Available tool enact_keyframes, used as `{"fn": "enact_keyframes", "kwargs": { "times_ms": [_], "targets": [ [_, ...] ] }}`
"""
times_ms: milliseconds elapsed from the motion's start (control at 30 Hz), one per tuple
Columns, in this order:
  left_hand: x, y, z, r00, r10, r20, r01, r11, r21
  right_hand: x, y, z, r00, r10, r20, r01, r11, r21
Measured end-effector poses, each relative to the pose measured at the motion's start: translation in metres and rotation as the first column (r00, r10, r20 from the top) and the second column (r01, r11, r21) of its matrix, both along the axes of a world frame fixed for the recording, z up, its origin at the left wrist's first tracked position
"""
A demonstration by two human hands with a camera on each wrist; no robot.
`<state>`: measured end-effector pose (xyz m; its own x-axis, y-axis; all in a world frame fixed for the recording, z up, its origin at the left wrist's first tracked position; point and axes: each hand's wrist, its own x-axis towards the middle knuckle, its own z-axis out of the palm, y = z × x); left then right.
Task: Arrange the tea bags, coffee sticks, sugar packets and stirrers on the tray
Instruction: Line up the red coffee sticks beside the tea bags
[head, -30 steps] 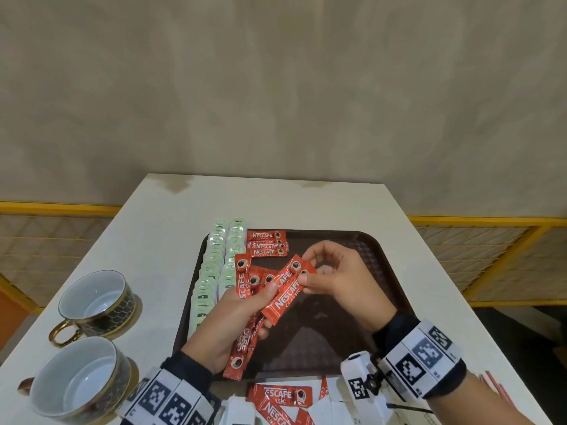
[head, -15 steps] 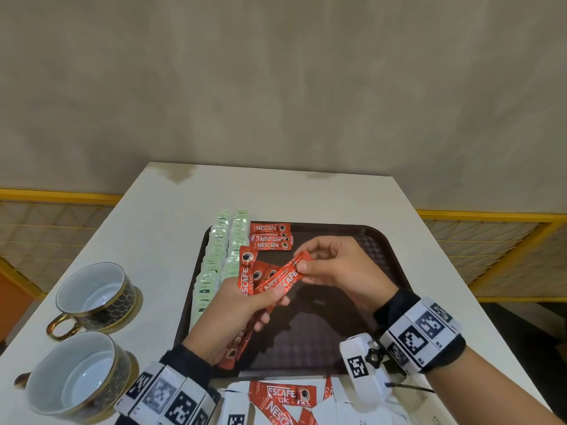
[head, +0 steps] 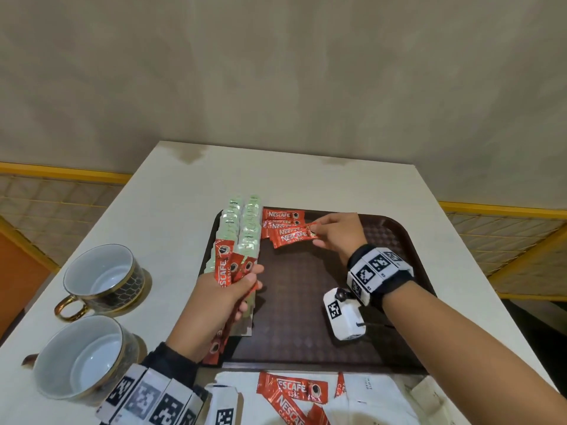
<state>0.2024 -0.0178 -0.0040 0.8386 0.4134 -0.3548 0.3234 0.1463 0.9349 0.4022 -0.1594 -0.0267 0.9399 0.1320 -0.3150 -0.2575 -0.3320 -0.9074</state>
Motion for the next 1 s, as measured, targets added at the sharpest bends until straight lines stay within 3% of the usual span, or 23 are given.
{"fn": "enact_keyframes", "kwargs": {
  "times_ms": [200, 467, 567, 833, 933, 1000],
  "targets": [
    [-0.004, 0.002, 0.0, 1.0, -0.003, 0.004, 0.003, 0.999, -0.032, 0.006, 0.02, -0.017, 0.996, -0.082, -0.026, 0.081, 0.995, -0.054],
    [-0.003, 0.004, -0.004, 0.999, 0.026, 0.024, -0.025, 0.998, -0.058, 0.008, 0.023, -0.029, 0.998, -0.05, 0.05, 0.06, 0.968, -0.244],
    [-0.003, 0.005, -0.005, 0.999, 0.032, 0.026, -0.03, 0.996, -0.079, 0.01, 0.019, -0.025, 0.997, -0.051, 0.053, 0.063, 0.967, -0.247],
    [-0.003, 0.004, -0.004, 1.0, 0.017, 0.02, -0.015, 0.997, -0.08, 0.011, 0.007, -0.019, 0.989, 0.029, -0.143, -0.05, 0.988, -0.145],
    [-0.003, 0.002, -0.003, 1.0, -0.002, 0.013, 0.003, 0.997, -0.073, 0.015, 0.011, -0.021, 0.99, 0.046, -0.131, -0.071, 0.979, -0.191],
    [-0.003, 0.001, -0.003, 1.0, -0.003, 0.011, 0.004, 0.997, -0.077, 0.018, 0.013, -0.022, 0.991, 0.098, -0.085, -0.12, 0.945, -0.306]
  ]
}}
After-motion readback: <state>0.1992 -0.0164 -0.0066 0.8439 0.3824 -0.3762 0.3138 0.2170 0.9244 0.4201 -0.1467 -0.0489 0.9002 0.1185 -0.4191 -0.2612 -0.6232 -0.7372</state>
